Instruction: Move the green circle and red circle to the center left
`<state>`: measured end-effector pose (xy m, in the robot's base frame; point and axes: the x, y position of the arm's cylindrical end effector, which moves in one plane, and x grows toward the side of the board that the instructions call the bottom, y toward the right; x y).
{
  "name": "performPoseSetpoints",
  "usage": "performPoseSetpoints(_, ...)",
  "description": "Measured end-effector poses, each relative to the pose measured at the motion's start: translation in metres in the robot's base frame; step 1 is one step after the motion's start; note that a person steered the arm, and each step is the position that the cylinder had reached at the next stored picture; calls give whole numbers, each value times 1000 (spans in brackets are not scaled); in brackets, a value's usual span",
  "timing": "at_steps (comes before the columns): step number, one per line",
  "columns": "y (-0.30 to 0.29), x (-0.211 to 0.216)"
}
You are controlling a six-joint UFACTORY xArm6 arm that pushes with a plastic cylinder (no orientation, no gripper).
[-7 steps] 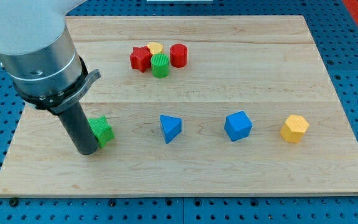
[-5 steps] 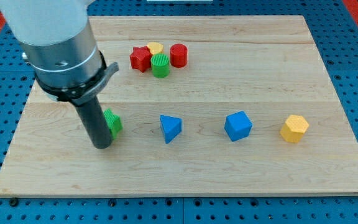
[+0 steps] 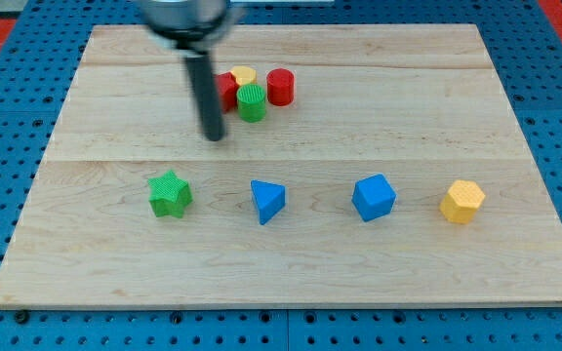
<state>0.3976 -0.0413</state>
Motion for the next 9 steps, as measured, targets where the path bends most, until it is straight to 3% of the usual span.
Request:
performPoseSetpoints(1, 93, -50)
performPoseSetpoints(2, 106, -106)
performPoseSetpoints(3, 60, -94)
performPoseSetpoints(4, -24, -68)
performPoseSetpoints(6, -36, -45)
performPoseSetpoints(7, -2, -47)
performPoseSetpoints(8, 14, -23)
performPoseSetpoints(9, -10, 12)
